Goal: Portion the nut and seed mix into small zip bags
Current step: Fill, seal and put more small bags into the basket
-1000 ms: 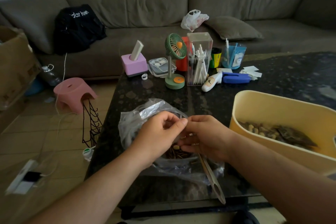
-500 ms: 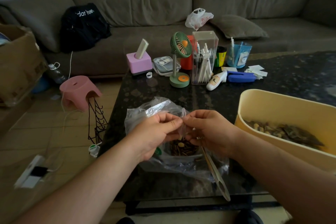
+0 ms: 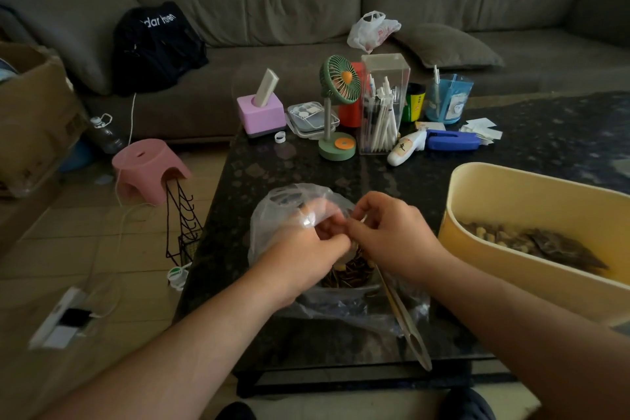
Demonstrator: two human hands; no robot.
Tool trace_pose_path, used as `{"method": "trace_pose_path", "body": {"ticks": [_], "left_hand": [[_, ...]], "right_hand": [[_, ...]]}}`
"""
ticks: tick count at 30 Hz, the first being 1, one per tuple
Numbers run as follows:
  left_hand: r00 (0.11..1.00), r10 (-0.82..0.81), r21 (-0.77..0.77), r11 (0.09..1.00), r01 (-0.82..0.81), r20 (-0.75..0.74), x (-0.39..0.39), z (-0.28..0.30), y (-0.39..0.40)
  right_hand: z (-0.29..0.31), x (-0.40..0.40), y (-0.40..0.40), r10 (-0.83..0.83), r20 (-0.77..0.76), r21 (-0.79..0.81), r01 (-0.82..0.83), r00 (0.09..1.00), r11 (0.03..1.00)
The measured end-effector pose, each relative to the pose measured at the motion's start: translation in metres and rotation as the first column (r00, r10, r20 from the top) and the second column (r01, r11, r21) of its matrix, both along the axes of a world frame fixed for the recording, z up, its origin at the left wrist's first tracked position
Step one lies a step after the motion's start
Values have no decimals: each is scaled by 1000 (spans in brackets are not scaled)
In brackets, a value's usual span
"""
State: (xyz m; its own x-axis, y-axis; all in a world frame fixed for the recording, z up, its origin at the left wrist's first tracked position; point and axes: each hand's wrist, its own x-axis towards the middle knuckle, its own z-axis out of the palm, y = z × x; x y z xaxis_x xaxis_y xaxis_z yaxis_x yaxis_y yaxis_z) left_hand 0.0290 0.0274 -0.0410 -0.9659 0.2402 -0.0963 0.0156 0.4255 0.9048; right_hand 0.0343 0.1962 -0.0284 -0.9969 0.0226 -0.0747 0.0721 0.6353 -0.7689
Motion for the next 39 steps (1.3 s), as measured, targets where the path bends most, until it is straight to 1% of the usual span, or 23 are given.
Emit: {"method": "trace_pose_path", "body": {"ticks": [2,5,6,7,8,9,10,11,12,13,16,19,21,25,29,30,31,32,33,34,36,38,39], "left_hand": [[998,4,87,996,-10,69,-1,-1,-1],[977,75,287,949,-132,201,-1,1,1],[972,73,322,936,-145,225,-3,3,0],[977,47,325,939,-114,207,-2,5,0],[988,-10,305,952,-37,153,-2,7,-2],[994,-86,256,964,66,66,-2,7,-5],[983,-174,145,973,181,-58,-3,6,-9],[949,-263,-12,964,265,-175,-5,5,-12],[911,-329,-121,944,308,-248,-6,3,-14],[899,-349,-144,936,321,-264,-6,1,-15],[929,-318,-44,948,316,-190,-5,-2,-15],[938,-318,-50,948,314,-136,-4,-5,-18],[953,-289,-35,957,287,-89,-3,-6,-17],[972,-232,70,970,234,-40,-3,-7,-12],[981,-191,239,955,177,36,-6,-4,-14],[984,-168,279,950,144,66,-8,-4,-15],[983,-153,318,941,113,103,-9,-5,-17],[978,-154,356,930,95,141,-9,-4,-18],[971,-164,383,920,87,172,-10,-4,-19],[966,-172,394,915,83,195,-10,-5,-20],[958,-184,387,918,87,222,-9,-5,-21],[952,-197,386,918,95,234,-9,-5,-21],[951,-200,383,919,99,235,-9,-6,-21]], "right_hand": [[0,0,4,35,26,32,-36,999,999],[1,0,6,66,98,29,-69,993,997],[1,0,6,65,109,12,-66,992,998],[1,0,5,59,118,-23,-57,991,998],[1,0,5,52,124,-77,-42,991,996],[2,0,4,44,129,-139,-26,991,990],[3,0,4,33,127,-190,-8,991,982],[4,0,4,21,119,-218,5,993,976],[5,0,4,17,110,-225,8,994,974],[5,1,5,23,108,-226,2,994,974],[7,4,6,63,140,-251,-26,988,968],[7,6,7,71,171,-268,-23,983,963],[7,7,7,68,166,-257,-23,984,966],[9,9,6,78,123,-260,-44,989,965],[12,8,12,96,149,-458,-18,984,889],[10,7,15,98,139,-430,-29,985,902],[7,5,19,116,112,-321,-75,987,944],[2,5,22,166,81,-149,-153,983,977],[-2,5,25,249,67,31,-251,966,967],[-7,7,29,340,79,186,-349,937,919],[-18,8,38,495,111,386,-496,862,778],[-30,9,46,593,128,494,-569,795,657],[-35,10,48,616,120,511,-580,779,634]]}}
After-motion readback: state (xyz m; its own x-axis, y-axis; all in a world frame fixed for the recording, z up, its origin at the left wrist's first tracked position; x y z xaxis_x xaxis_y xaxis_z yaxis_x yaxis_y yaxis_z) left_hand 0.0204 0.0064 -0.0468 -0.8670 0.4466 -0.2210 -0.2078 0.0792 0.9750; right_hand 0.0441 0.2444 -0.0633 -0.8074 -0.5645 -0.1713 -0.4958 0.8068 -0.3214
